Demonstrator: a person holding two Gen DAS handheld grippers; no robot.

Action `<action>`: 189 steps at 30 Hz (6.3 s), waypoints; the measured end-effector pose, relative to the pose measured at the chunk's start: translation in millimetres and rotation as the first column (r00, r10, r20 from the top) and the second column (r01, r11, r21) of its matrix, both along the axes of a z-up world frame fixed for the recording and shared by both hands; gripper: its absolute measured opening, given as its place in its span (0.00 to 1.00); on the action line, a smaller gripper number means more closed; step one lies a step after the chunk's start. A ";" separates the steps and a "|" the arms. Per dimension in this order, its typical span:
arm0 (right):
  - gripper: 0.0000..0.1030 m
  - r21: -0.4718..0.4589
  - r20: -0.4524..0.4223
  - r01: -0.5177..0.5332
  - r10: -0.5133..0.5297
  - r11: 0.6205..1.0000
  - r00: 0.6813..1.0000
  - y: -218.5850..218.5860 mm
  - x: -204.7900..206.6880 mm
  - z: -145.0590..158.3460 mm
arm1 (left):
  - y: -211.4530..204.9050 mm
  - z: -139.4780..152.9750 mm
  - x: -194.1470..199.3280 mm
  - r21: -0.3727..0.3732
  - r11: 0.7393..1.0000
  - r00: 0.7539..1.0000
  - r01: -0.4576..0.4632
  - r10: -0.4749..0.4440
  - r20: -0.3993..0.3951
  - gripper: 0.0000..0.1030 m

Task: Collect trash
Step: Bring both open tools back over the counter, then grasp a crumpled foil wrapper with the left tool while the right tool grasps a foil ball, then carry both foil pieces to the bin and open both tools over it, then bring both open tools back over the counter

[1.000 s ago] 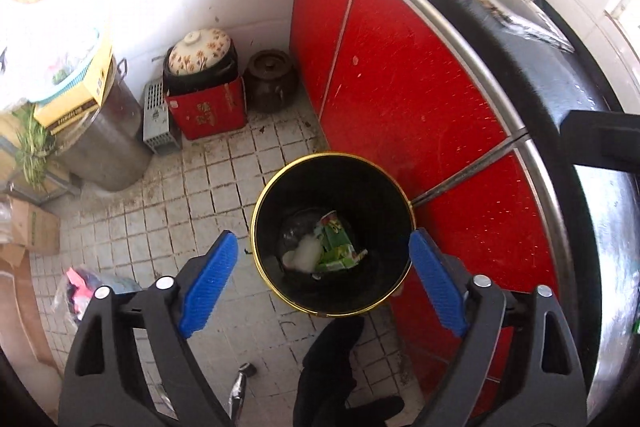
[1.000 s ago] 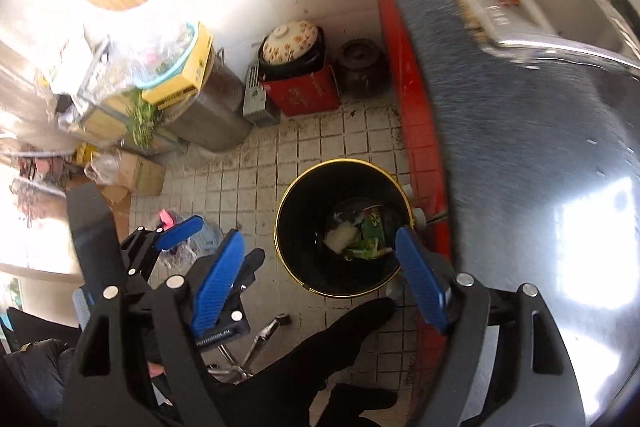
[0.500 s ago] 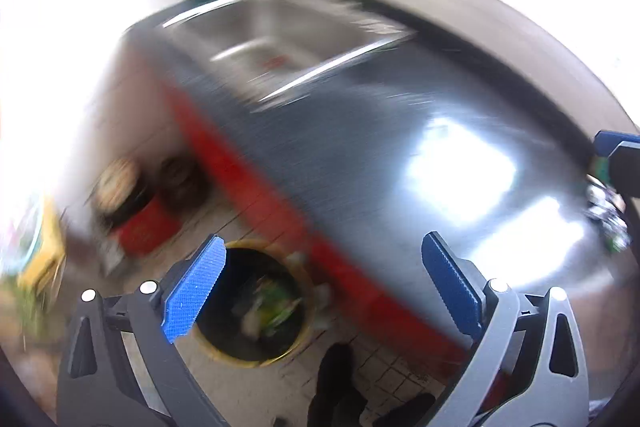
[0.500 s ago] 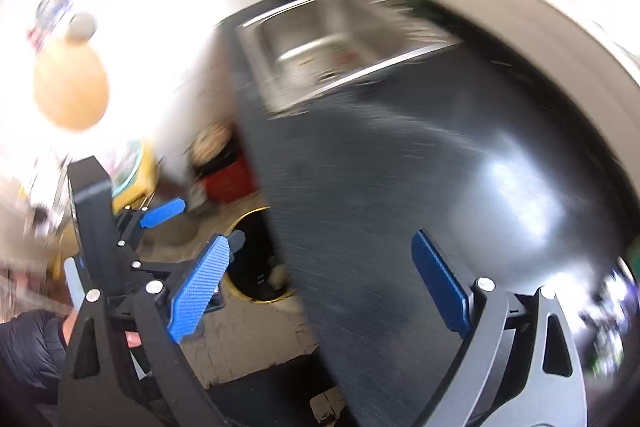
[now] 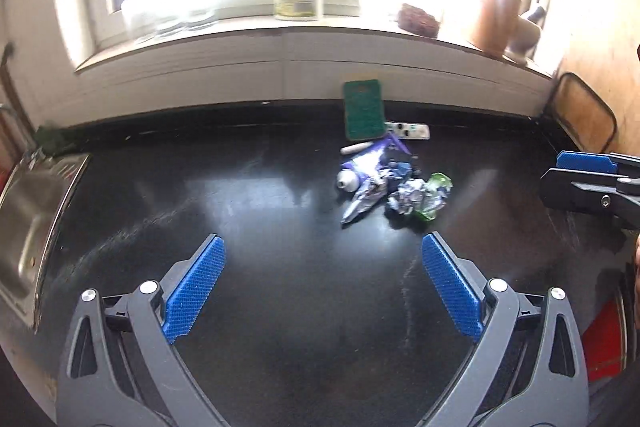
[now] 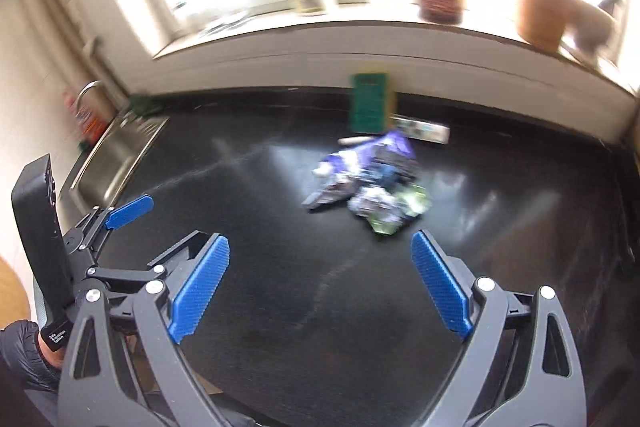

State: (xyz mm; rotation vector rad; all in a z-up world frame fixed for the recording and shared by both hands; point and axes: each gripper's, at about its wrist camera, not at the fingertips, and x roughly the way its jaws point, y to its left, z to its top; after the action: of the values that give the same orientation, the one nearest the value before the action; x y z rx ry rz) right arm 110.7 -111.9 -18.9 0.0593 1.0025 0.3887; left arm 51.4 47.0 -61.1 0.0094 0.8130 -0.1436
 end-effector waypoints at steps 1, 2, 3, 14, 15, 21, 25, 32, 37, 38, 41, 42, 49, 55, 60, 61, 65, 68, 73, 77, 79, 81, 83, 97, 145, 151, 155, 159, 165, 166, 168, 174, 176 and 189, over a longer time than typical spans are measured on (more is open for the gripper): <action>0.87 0.002 -0.003 0.027 -0.027 1.000 1.000 -13.1 0.1 -1.7 | -13.2 -0.9 4.2 0.012 1.000 1.000 0.029 -0.029 -0.002 0.93; 0.87 0.003 -0.007 0.053 -0.053 0.999 0.999 -26.8 0.6 -5.3 | -24.0 -2.1 7.7 0.025 0.998 0.999 0.052 -0.052 -0.004 0.93; 0.87 0.004 -0.012 0.074 -0.074 0.997 0.997 -38.2 0.5 -8.4 | -29.3 -3.3 10.8 0.032 0.997 0.998 0.068 -0.068 -0.006 0.93; 0.87 0.021 -0.032 0.105 -0.105 0.994 0.994 -62.6 29.2 -23.1 | -42.2 -20.7 42.9 0.058 0.994 0.995 0.094 -0.091 -0.049 0.93; 0.87 0.020 -0.034 0.101 -0.101 0.995 0.994 -61.3 33.9 -24.3 | -41.6 -23.0 46.8 0.057 0.994 0.995 0.091 -0.088 -0.053 0.93; 0.87 0.007 -0.073 0.084 -0.083 0.996 0.994 -54.0 66.0 -46.2 | -44.5 -49.2 74.2 0.084 0.990 0.990 0.113 -0.105 -0.096 0.92; 0.87 -0.002 -0.118 0.088 -0.088 0.996 0.989 -54.4 86.4 -70.2 | -48.3 -75.2 97.2 0.111 0.983 0.982 0.149 -0.135 -0.130 0.83; 0.74 -0.015 -0.261 0.119 -0.119 0.993 0.958 -61.5 121.6 -129.1 | -48.3 -119.9 133.5 0.108 0.976 0.960 0.192 -0.164 -0.225 0.66; 0.63 -0.022 -0.335 0.111 -0.112 0.994 0.936 -59.8 142.7 -159.1 | -49.3 -132.0 148.7 0.071 0.976 0.951 0.203 -0.180 -0.253 0.61; 0.59 -0.024 -0.346 0.104 -0.106 0.994 0.932 -57.8 146.8 -164.2 | -49.5 -134.3 151.8 0.062 0.977 0.949 0.202 -0.180 -0.260 0.60; 0.44 -0.017 -0.376 0.084 -0.084 0.996 0.923 -51.7 155.6 -174.3 | -52.6 -135.5 158.7 0.055 0.977 0.948 0.205 -0.185 -0.257 0.52; 0.40 -0.014 -0.382 0.079 -0.078 0.997 0.921 -50.1 157.4 -175.9 | -53.8 -134.7 160.8 0.048 0.976 0.947 0.211 -0.192 -0.259 0.49; 0.09 -0.020 -0.350 0.050 -0.054 0.999 0.935 -44.5 155.9 -166.2 | -57.9 -126.7 165.4 -0.015 0.981 0.939 0.194 -0.191 -0.285 0.29; 0.07 -0.062 -0.235 0.018 -0.032 0.998 0.971 -38.9 143.2 -128.1 | -56.6 -99.2 150.9 -0.033 0.981 0.950 0.189 -0.191 -0.248 0.21; 0.07 -0.084 -0.140 0.022 -0.034 0.996 0.990 -44.8 120.7 -94.2 | -52.5 -69.9 126.6 -0.013 0.987 0.967 0.161 -0.160 -0.197 0.20; 0.07 -0.099 -0.115 0.018 -0.030 0.995 0.993 -44.6 112.8 -86.8 | -50.5 -64.1 120.2 -0.013 0.989 0.971 0.150 -0.150 -0.188 0.19; 0.07 -0.163 -0.070 0.006 -0.017 0.987 0.997 -50.5 88.6 -77.3 | -44.6 -51.6 100.4 -0.011 0.991 0.978 0.131 -0.132 -0.164 0.19; 0.07 -0.177 -0.096 0.002 -0.020 0.984 0.995 -51.7 76.9 -83.6 | -41.3 -48.4 86.0 -0.009 0.993 0.980 0.119 -0.119 -0.160 0.19; 0.07 -0.170 -0.195 0.026 -0.059 0.985 0.979 -57.2 71.2 -120.5 | -43.6 -51.1 64.5 -0.016 0.993 0.977 0.116 -0.117 -0.176 0.19; 0.32 -0.175 -0.233 0.069 -0.109 0.982 0.966 -66.8 67.0 -134.9 | -40.4 -52.9 49.2 -0.011 0.995 0.977 0.102 -0.103 -0.189 0.19; 0.69 -0.172 -0.186 0.088 -0.120 0.981 0.975 -68.8 61.0 -127.0 | -37.6 -53.4 43.4 -0.012 0.996 0.977 0.091 -0.092 -0.191 0.19; 0.70 -0.167 -0.139 0.075 -0.099 0.983 0.985 -65.7 52.9 -115.5 | -33.7 -53.5 38.2 -0.011 0.997 0.978 0.077 -0.077 -0.192 0.19; 0.70 -0.149 -0.135 0.024 -0.045 0.988 0.990 -55.1 48.7 -111.8 | -30.7 -54.2 34.5 -0.010 0.998 0.979 0.065 -0.065 -0.195 0.19; 0.29 -0.191 -0.177 -0.170 0.136 0.967 0.975 1.7 36.7 -134.5 | -9.8 -47.9 10.1 -0.003 1.000 0.981 -0.007 0.006 -0.194 0.19; 0.29 -0.003 -0.113 -0.907 0.901 0.421 0.418 390.7 -139.3 -77.2 | 254.5 -50.5 -248.9 0.052 0.592 0.574 -0.804 0.797 -0.189 0.19; 0.29 0.003 -0.164 -0.965 0.952 0.261 0.257 449.0 -198.4 -97.8 | 282.0 -80.7 -297.2 0.020 0.465 0.446 -0.885 0.860 -0.249 0.19; 0.29 0.009 -0.229 -0.975 0.950 0.222 0.214 483.3 -222.4 -120.2 | 302.9 -109.3 -320.0 -0.025 0.398 0.387 -0.917 0.873 -0.298 0.19; 0.29 0.008 -0.288 -0.977 0.936 0.215 0.203 510.6 -236.0 -146.4 | 320.5 -139.5 -330.9 -0.040 0.369 0.361 -0.929 0.872 -0.331 0.19; 0.29 -0.026 -0.332 -0.980 0.923 0.198 0.196 543.2 -250.8 -174.1 | 340.3 -171.7 -338.4 -0.060 0.362 0.358 -0.930 0.859 -0.367 0.19; 0.30 -0.028 -0.333 -0.980 0.923 0.197 0.195 546.1 -252.1 -175.6 | 342.9 -174.6 -339.3 -0.060 0.362 0.358 -0.930 0.858 -0.368 0.19; 0.30 -0.034 -0.331 -0.980 0.923 0.194 0.194 551.8 -253.3 -177.1 | 347.3 -178.4 -341.5 -0.069 0.358 0.357 -0.931 0.858 -0.369 0.19; 0.59 -0.037 -0.306 -0.974 0.926 0.222 0.222 560.7 -248.5 -172.1 | 356.3 -183.8 -349.4 -0.071 0.324 0.327 -0.943 0.873 -0.362 0.63; 0.59 -0.033 -0.302 -0.973 0.926 0.227 0.226 559.1 -245.3 -168.4 | 358.2 -183.4 -351.4 -0.076 0.320 0.325 -0.944 0.873 -0.363 0.64; 0.72 -0.007 -0.192 -0.911 0.894 0.411 0.405 489.0 -180.5 -98.3 | 340.9 -135.3 -315.9 -0.032 0.444 0.434 -0.895 0.854 -0.287 0.79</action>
State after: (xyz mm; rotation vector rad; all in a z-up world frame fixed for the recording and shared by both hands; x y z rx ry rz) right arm -69.8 377.1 -117.2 -0.6232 1.1508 1.3768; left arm -264.6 387.9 -196.4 -0.6346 0.9444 0.8291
